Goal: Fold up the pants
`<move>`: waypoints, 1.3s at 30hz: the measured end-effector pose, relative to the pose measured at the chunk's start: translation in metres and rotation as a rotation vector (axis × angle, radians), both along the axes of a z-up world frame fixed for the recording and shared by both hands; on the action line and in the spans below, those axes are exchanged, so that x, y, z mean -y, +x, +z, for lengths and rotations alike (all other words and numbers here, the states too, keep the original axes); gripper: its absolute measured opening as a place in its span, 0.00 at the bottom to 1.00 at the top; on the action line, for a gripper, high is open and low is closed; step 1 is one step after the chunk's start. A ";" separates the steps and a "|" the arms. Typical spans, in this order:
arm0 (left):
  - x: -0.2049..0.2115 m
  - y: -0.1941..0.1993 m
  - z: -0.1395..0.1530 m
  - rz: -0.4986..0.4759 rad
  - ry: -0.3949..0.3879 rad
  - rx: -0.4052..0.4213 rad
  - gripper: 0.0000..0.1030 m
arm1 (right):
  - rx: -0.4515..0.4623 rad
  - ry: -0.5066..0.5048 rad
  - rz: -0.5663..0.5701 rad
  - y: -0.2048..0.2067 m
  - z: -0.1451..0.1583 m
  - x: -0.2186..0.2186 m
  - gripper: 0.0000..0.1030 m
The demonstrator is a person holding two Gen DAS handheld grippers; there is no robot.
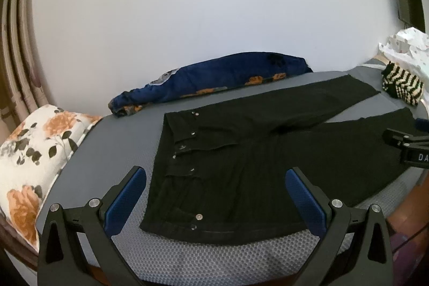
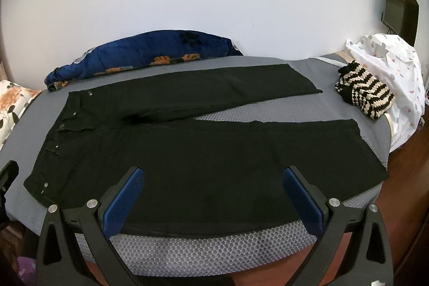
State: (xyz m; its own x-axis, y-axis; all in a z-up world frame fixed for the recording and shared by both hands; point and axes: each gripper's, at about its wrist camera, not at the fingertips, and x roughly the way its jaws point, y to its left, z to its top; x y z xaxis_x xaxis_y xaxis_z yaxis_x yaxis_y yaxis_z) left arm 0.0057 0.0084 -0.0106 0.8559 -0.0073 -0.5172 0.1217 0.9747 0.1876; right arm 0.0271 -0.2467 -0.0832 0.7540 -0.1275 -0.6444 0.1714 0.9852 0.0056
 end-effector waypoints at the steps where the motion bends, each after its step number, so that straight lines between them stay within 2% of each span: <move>1: 0.000 0.000 0.000 -0.005 0.000 0.000 1.00 | -0.002 -0.004 0.000 0.000 -0.001 0.000 0.99; 12: -0.006 0.001 0.000 -0.041 -0.012 -0.012 1.00 | -0.026 0.000 -0.001 0.001 -0.005 0.001 0.99; 39: -0.017 0.015 -0.015 -0.033 -0.026 -0.076 1.00 | -0.063 -0.005 0.065 0.009 -0.019 -0.015 0.99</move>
